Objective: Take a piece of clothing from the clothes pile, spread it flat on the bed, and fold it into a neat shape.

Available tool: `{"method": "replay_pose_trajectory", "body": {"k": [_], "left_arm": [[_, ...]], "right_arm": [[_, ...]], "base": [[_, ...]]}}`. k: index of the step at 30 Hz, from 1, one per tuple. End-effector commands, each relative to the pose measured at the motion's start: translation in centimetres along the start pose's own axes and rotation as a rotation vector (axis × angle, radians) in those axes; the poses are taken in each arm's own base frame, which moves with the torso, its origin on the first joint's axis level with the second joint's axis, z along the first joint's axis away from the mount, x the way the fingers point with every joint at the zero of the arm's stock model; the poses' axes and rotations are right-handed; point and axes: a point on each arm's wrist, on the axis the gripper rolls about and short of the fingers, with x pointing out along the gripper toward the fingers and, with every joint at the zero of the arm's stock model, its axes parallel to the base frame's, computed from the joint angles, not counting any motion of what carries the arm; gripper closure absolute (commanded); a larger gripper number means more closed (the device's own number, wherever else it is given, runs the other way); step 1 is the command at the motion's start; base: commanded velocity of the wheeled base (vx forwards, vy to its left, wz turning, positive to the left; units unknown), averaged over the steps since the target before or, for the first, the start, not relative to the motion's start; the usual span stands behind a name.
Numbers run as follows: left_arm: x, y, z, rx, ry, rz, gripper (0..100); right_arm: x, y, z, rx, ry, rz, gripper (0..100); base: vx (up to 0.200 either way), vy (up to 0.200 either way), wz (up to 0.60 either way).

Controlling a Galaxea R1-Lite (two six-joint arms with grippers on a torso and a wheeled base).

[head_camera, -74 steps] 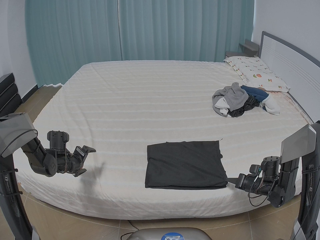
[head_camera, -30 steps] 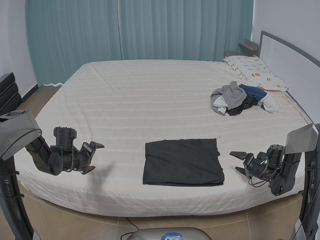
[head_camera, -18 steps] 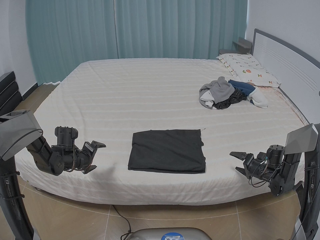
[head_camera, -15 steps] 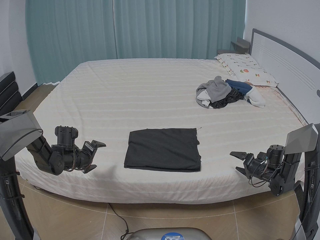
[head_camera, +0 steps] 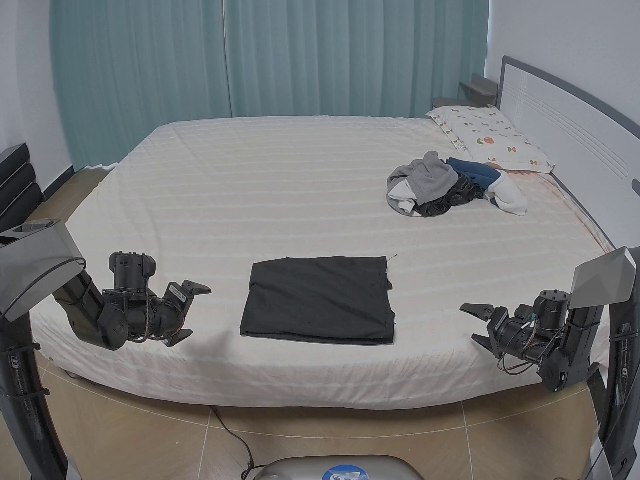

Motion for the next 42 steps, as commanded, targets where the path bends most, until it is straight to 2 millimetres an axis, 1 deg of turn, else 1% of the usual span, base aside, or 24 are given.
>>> {"method": "replay_pose_trajectory", "body": {"k": [1, 17, 24, 27, 29, 35, 36, 37, 40, 42], "left_arm": [[0.1, 0.0, 0.0, 0.0, -0.001, -0.001, 0], [0.1, 0.3, -0.3, 0.007, 0.009, 0.01, 0], [0.3, 0.3, -0.9, 0.026, 0.021, 0.018, 0], [0.4, 0.8, -1.4, 0.048, 0.009, 0.051, 0], [0.6, 0.9, -1.7, 0.071, 0.004, 0.064, 0], [2.2, 1.1, -3.7, 0.203, 0.025, 0.105, 0], [2.2, 1.1, -3.7, 0.207, 0.025, 0.105, 0], [2.7, 1.2, -4.2, 0.254, 0.032, 0.109, 0], [3.2, 1.3, -4.5, 0.335, 0.029, 0.098, 0], [4.1, 1.8, -4.9, 0.45, 0.031, 0.074, 0]], "right_arm": [[0.0, 0.0, 0.0, -0.003, -0.004, 0.006, 0], [0.0, 0.1, 0.0, -0.004, -0.003, 0.007, 0], [0.0, 0.0, 0.0, -0.008, -0.002, 0.006, 0], [0.0, 0.0, -0.1, -0.009, -0.001, 0.005, 0], [0.0, 0.0, -0.1, -0.009, -0.001, 0.005, 0], [-0.1, 0.0, -0.1, -0.01, 0.001, 0.001, 0], [-0.1, 0.0, -0.1, -0.01, 0.001, 0.001, 0], [-0.1, -0.1, -0.2, -0.018, 0.004, 0.0, 0], [-0.1, -0.3, -0.3, -0.028, 0.008, -0.006, 0], [0.0, -0.4, -0.5, -0.045, 0.014, -0.009, 0]], "base": [[0.2, 0.0, 0.0], [0.2, 0.0, 0.0], [0.0, 0.0, 0.0], [0.0, 0.0, 0.0], [0.0, 0.0, 0.0], [0.0, 0.0, 0.0], [0.0, 0.0, 0.0], [0.0, 0.0, 0.0], [0.0, 0.0, 0.0], [0.0, 0.0, 0.0]]}}
